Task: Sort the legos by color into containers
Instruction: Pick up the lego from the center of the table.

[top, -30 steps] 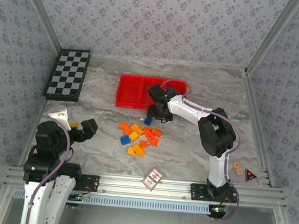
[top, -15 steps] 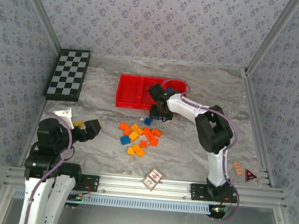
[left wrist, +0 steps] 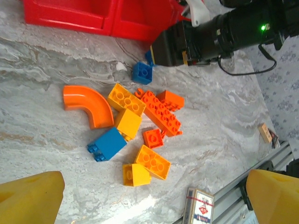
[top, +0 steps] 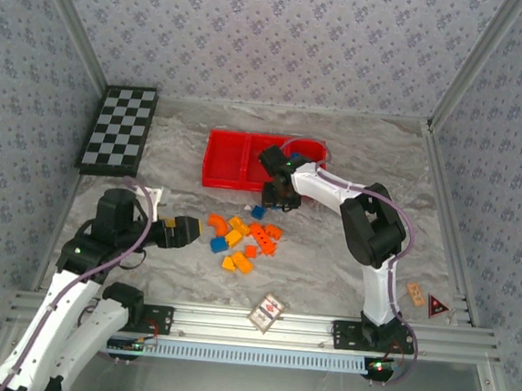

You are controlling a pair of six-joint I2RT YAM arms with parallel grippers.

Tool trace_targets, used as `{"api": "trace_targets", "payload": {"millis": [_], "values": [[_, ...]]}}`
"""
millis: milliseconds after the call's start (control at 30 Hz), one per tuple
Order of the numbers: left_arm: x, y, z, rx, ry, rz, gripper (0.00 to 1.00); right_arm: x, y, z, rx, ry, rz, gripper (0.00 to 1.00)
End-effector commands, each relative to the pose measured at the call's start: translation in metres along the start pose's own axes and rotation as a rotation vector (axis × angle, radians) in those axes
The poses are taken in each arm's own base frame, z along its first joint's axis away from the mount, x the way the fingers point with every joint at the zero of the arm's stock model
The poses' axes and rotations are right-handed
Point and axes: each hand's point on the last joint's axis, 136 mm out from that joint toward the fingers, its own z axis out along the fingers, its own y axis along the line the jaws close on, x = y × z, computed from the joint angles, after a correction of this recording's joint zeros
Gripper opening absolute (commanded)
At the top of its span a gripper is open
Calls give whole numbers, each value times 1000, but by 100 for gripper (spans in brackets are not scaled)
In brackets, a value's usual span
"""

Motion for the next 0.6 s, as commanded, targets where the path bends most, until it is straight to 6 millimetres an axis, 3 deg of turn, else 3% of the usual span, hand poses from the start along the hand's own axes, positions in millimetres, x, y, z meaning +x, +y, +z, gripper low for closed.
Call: {"api": "trace_targets", "payload": {"millis": [0, 333, 567], "values": [[0, -4, -4, 4, -5, 27, 100, -2, -1, 3, 4, 15, -6, 55], [0, -6, -6, 11, -24, 37, 100, -7, 0, 1, -5, 11, -16, 49], [0, -6, -6, 6, -17, 36, 100, -8, 11, -19, -43, -23, -56, 39]]}}
